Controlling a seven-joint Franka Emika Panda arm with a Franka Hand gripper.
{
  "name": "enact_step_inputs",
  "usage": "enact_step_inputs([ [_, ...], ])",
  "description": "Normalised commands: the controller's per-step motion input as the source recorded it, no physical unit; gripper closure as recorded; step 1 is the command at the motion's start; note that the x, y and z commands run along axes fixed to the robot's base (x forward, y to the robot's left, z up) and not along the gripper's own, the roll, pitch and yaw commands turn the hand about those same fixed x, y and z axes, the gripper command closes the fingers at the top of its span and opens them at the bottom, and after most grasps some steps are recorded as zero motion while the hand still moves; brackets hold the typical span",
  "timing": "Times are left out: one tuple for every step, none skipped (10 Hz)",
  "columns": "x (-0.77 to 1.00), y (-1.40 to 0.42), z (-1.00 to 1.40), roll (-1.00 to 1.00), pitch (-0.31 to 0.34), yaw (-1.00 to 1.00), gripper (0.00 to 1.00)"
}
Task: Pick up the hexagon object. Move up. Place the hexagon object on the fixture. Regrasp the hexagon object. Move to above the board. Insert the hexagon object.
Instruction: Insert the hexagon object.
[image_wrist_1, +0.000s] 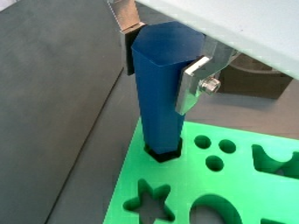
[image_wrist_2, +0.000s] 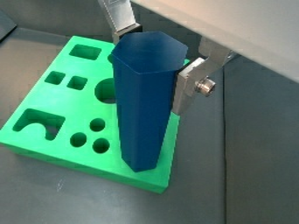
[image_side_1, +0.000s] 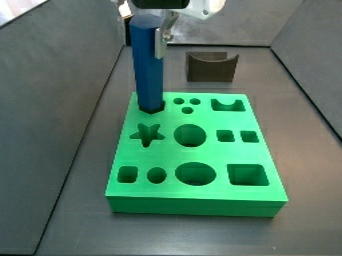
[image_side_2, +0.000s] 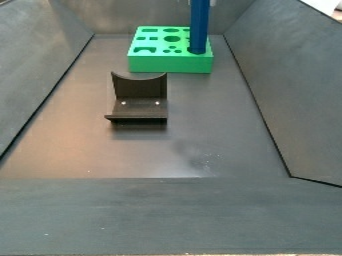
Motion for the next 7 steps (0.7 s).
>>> enact_step_inputs([
  [0.14, -0.24, -0.12, -0.19, -0.044, 0.0, 1.0],
  [0.18, -0.18, -0.09, -0.25, -0.057, 0.01, 1.0],
  [0.09, -0.07, -0.11, -0.31, -0.103, 0.0, 1.0],
  [0.17, 0.0, -0.31, -0.31, -0.1, 0.05, 1.0],
  [0.03, 0.0, -0.55, -0.25, -0.139, 0.03, 1.0],
  [-0.05, 0.12, -0.63, -0.02, -0.124, 0.0, 1.0],
  [-0.04, 0.1, -0.7, 0.1, 0.0, 0.0, 1.0],
])
